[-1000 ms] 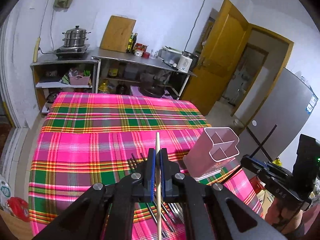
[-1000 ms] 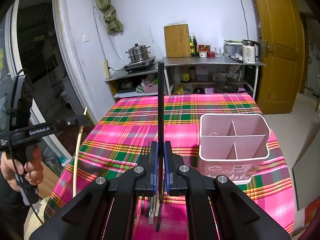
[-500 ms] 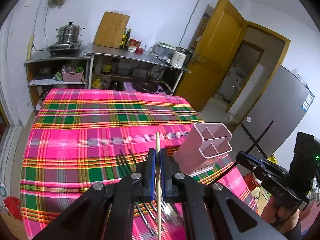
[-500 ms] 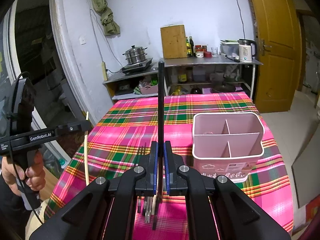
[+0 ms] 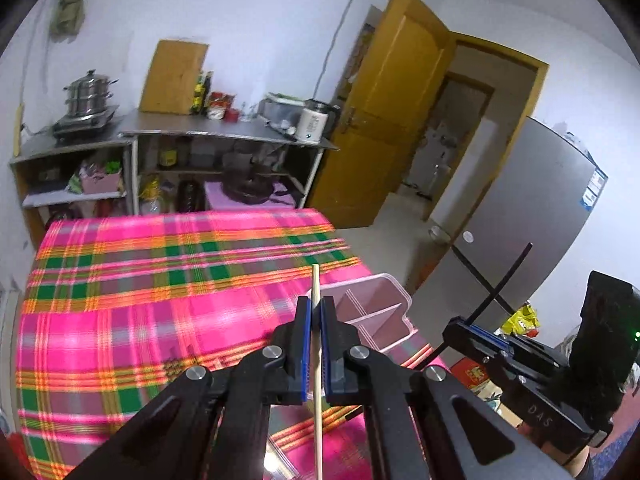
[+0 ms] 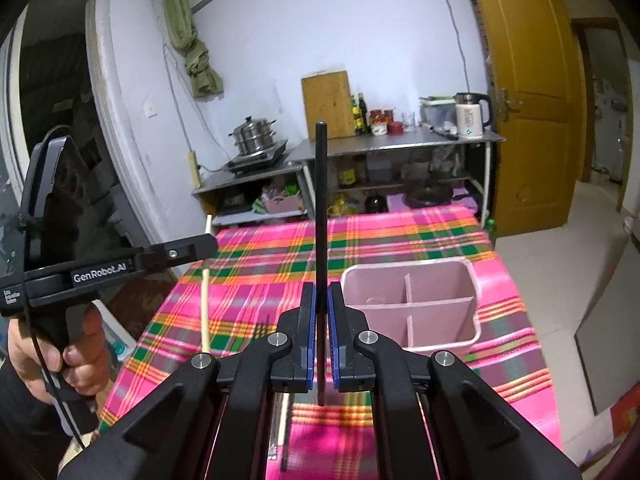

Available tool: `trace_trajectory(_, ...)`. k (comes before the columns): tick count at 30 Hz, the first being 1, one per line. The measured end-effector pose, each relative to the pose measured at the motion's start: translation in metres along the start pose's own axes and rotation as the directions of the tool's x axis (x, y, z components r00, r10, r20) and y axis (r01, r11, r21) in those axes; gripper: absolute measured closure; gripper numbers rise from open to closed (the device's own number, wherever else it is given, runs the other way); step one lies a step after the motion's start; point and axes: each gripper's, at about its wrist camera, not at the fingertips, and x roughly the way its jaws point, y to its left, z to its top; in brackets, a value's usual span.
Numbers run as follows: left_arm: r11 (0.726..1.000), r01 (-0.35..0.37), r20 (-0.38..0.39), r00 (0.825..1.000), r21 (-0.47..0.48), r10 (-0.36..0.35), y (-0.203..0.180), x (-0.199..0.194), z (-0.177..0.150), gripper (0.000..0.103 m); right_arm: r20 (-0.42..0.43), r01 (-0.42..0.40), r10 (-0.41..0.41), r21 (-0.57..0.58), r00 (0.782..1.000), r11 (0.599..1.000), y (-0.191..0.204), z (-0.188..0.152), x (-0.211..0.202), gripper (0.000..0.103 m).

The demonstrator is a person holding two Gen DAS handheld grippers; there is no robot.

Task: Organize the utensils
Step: 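Lift both held chopsticks and carry them over the pink utensil holder, then lower both chopsticks into the holder and open both tools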

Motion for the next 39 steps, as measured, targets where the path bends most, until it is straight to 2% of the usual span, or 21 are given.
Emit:
trace_trajectory(9,0.999,0.016,0.085,0.996,0.037,-0.020,-0.037,0.038,0.045,0.099,0.042,0.032,-0.034,0.049,0.999,0.998,-0.033,0.030,0.004,0.097)
trace_trajectory(18,1.000,0.003,0.153,0.988,0.029,-0.007,-0.034,0.087,0.067,0.099,0.050,0.044,-0.050,0.101,0.998,0.994,-0.059,0.041,0.027,0.097)
trace_trajectory(25,1.000,0.005,0.151,0.988,0.013,-0.007,-0.019,0.116,0.057,0.099,0.045,0.054,-0.060,0.124,0.997,0.991,-0.068,0.039,0.040,0.097)
trace_trajectory(33,1.000,0.009,0.186,0.982,0.022,-0.013,-0.017,0.110,0.059,0.099,0.105,0.052,-0.062,0.100,0.992,0.994,-0.059,0.061,0.025,0.097)
trace_trajectory(39,1.000,0.002,0.153,0.988,0.022,-0.006,-0.014,0.122,0.037,0.099,0.046,0.065,-0.070,0.106,0.996,0.992,-0.061,0.040,0.048,0.097)
